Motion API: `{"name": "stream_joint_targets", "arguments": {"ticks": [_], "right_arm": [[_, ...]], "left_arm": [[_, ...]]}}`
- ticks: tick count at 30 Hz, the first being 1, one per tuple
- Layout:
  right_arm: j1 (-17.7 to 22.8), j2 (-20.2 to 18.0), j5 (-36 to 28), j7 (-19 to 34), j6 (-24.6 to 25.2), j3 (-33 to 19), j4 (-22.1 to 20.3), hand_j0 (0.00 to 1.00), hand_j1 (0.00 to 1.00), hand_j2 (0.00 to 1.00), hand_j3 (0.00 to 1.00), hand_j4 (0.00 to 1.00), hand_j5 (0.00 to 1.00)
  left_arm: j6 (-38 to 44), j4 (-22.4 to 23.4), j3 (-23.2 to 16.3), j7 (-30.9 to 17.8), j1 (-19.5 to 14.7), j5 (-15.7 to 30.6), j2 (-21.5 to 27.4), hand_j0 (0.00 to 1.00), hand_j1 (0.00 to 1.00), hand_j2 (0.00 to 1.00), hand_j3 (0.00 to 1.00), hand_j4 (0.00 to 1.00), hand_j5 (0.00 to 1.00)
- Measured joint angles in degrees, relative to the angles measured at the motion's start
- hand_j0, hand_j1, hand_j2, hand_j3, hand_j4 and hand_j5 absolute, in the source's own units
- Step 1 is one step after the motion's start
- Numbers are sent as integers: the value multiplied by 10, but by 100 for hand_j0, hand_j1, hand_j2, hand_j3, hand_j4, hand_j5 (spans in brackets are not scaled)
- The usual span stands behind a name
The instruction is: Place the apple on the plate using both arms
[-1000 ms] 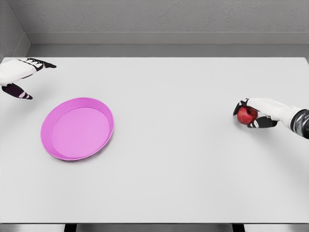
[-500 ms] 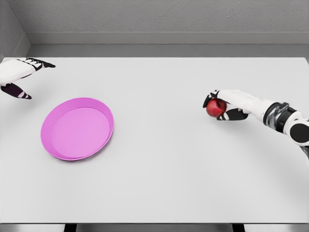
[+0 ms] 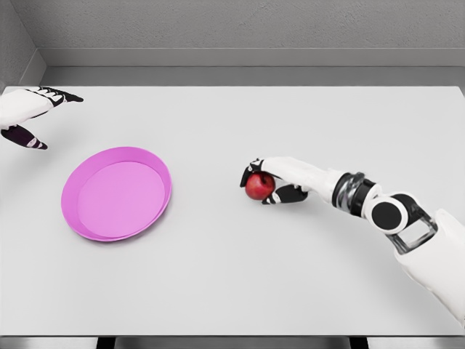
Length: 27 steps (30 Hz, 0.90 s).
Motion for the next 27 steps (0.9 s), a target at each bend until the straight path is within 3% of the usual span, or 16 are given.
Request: {"name": "stream_joint_targets", "arguments": {"ticks": [9, 10, 11, 12, 21, 27], "right_arm": [[-8, 18, 0, -1, 4, 20, 1, 50, 50, 50, 50, 50, 50], [-8, 18, 0, -1, 4, 20, 1, 58, 58, 58, 58, 58, 58], [-7, 18, 0, -2, 6, 20, 1, 86, 86, 86, 86, 86, 86], [-7, 18, 0, -3, 11, 20, 1, 100, 100, 100, 100, 100, 100], [-5, 11, 0, -7, 25, 12, 0, 100, 100, 100, 100, 100, 100], [8, -66, -1, 7, 20, -111, 0, 100, 100, 100, 100, 100, 100]], "left_arm": [[0, 0, 0, 0, 0, 0, 0, 100, 100, 100, 100, 100, 100], [0, 0, 0, 0, 0, 0, 0, 100, 100, 100, 100, 100, 100], [0, 0, 0, 0, 0, 0, 0, 100, 100, 100, 100, 100, 100], [0, 0, 0, 0, 0, 0, 0, 100, 100, 100, 100, 100, 100], [0, 0, 0, 0, 0, -1, -1, 100, 100, 100, 100, 100, 100], [0, -12, -3, -1, -1, -4, -3, 100, 100, 100, 100, 100, 100]]}}
